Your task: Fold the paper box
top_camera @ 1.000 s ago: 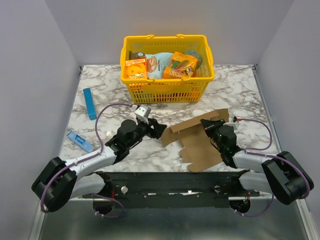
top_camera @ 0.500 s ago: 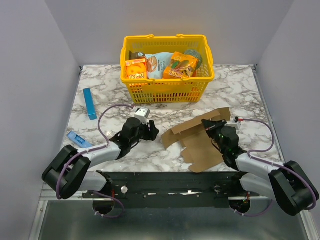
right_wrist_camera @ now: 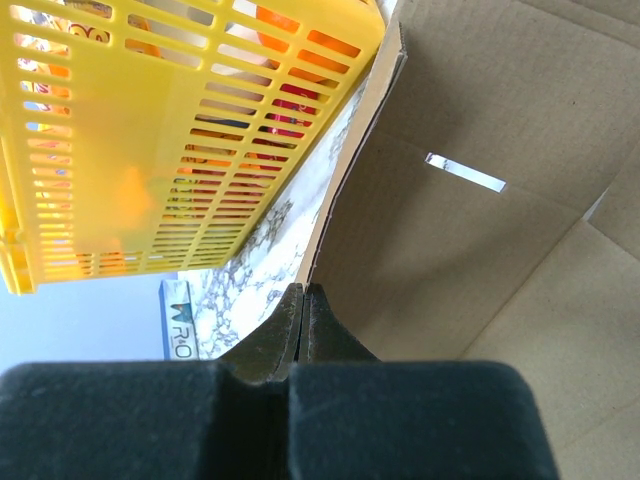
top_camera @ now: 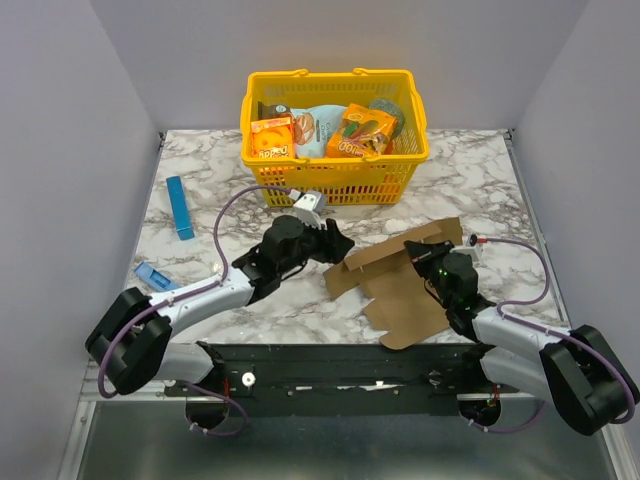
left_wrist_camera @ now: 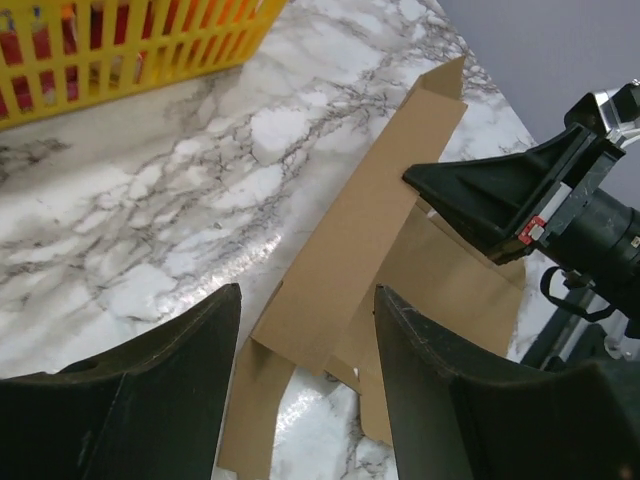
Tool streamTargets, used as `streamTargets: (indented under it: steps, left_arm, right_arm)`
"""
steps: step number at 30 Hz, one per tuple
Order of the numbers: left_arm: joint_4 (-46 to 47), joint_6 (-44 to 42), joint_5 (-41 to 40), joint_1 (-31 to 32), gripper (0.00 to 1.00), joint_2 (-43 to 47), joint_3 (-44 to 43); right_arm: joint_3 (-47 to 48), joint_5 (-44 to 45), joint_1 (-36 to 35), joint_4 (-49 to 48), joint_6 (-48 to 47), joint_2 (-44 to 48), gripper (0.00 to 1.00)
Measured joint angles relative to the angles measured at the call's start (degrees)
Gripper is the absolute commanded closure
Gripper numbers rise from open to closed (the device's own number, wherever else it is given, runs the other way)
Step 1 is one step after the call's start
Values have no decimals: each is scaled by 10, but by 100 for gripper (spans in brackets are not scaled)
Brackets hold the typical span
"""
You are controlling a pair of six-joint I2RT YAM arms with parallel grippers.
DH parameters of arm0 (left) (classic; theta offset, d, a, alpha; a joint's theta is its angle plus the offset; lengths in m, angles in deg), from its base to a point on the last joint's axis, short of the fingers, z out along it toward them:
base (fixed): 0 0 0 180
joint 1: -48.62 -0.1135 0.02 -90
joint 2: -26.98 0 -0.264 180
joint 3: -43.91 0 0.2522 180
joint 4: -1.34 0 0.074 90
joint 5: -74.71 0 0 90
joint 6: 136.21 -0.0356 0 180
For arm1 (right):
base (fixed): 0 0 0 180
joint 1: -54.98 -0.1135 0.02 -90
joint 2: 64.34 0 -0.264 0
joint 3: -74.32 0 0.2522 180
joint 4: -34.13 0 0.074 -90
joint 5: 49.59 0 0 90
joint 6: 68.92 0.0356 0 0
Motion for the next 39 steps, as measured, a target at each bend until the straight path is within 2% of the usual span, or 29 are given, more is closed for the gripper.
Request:
streamTargets:
  steps: [9,20,25,28,31,36,39]
  left_arm:
    - [-5,82,76,22,35,-85,-12]
    - [26,131,108,37,36,-150,-31]
    - [35,135,107,57,24,-154,-36]
    - [36,119,101,63,17,-138,-33]
    - [16,70,79,64,7,-82,-21]
    - [-24,-33,42,59,5,44,14]
    - [-50,-71,34,49,5,65,32]
  right_arm:
    - [3,0,0,10,0,6,99]
    - [7,3,0,47,0,41,99]
    - [7,6,0,64,0,57,99]
    - [11,6,0,80,0,69,99]
    - [21,6,0,100,0,90,99]
    - [44,7,1,132,0,115,99]
    - [57,5,3,143,1,116,99]
